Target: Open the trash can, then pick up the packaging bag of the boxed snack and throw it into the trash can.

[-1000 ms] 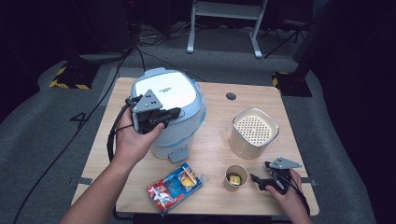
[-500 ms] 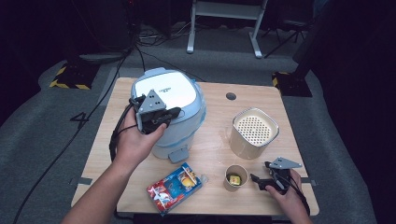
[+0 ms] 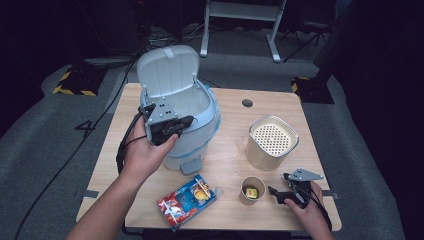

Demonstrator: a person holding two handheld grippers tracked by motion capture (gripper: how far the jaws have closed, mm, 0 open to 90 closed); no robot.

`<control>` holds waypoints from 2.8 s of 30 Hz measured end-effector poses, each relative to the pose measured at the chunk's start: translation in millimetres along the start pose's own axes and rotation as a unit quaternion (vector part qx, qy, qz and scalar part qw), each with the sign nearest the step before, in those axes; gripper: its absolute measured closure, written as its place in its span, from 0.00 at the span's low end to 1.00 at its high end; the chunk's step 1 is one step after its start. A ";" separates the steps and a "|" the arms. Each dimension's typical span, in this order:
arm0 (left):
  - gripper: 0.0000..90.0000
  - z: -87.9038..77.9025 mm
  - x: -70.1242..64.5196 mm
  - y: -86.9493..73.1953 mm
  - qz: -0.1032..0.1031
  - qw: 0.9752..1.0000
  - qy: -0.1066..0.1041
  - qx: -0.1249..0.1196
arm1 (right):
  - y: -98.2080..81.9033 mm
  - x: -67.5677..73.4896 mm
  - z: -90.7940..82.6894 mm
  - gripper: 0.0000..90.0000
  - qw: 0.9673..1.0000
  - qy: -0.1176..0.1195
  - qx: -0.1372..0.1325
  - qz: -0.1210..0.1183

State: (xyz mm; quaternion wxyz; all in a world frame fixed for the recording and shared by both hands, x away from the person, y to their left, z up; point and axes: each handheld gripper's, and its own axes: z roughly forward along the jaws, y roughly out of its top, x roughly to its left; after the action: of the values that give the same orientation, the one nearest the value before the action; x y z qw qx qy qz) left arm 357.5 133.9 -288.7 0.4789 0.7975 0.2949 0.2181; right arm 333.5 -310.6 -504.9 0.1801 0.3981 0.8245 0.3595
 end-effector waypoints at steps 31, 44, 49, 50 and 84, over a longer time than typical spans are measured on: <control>0.50 -27.3 -24.0 -64.0 -0.007 0.996 -0.089 -0.014 | 0.0 0.0 0.0 0.17 1.000 0.000 0.000 0.000; 0.49 -0.8 -15.5 -132.6 -0.060 0.993 -0.096 0.028 | 0.1 -0.1 0.1 0.17 1.000 0.000 0.000 0.000; 0.51 13.1 -16.8 -155.7 -0.071 0.991 -0.103 0.048 | 0.3 -0.4 0.2 0.17 1.000 0.001 0.000 0.000; 0.51 13.1 -16.8 -155.7 -0.071 0.991 -0.103 0.048 | 0.3 -0.4 0.2 0.17 1.000 0.001 0.000 0.000; 0.78 38.2 -23.2 -204.0 -0.131 0.966 -0.144 0.169 | 0.4 -0.8 0.4 0.17 1.000 0.002 0.000 -0.002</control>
State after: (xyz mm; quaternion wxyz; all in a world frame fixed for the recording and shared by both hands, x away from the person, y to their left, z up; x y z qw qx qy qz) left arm 311.3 168.8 -489.4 0.3990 0.8443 0.3573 -0.0168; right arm 334.4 -310.9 -504.8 0.1788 0.3961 0.8256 0.3598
